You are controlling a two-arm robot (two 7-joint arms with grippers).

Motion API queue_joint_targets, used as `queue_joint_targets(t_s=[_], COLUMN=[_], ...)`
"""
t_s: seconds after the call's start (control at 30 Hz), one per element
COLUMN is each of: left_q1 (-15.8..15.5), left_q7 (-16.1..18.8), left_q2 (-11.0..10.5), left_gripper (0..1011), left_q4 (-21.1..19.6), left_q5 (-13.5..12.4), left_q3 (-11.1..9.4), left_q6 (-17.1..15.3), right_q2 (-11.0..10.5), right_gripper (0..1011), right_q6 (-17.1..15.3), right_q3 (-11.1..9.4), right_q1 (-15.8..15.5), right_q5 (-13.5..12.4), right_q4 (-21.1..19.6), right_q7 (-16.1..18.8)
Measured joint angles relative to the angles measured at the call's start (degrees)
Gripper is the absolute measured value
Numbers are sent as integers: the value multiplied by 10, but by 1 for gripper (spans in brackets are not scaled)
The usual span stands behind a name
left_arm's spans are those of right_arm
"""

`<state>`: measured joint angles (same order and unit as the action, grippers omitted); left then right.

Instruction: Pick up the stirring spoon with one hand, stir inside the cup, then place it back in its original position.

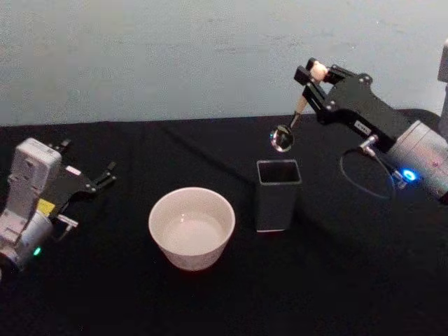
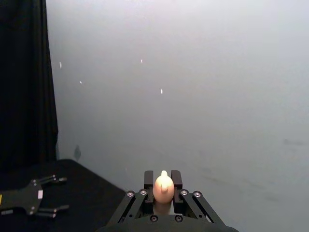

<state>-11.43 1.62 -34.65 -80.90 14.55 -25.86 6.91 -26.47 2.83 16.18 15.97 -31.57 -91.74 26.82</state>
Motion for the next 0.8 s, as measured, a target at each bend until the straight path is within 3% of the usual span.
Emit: queue_joint_targets(t_s=[0.3, 0.53, 0.8], left_q1=[0, 0, 0], left_q7=[0, 0, 0], left_q2=[0, 0, 0], left_gripper=[1001, 1002, 1002], left_q4=[0, 0, 0], left_q5=[0, 0, 0], left_q3=[0, 0, 0], left_q6=[0, 0, 0], right_q2=[10, 22, 37], right_gripper=[211, 211, 211], right_q6=[2, 4, 11], right_q3=[19, 48, 94], right_q1=[24, 47, 76], right_q5=[1, 2, 2], right_q4=[17, 33, 59], right_q7=[12, 35, 76])
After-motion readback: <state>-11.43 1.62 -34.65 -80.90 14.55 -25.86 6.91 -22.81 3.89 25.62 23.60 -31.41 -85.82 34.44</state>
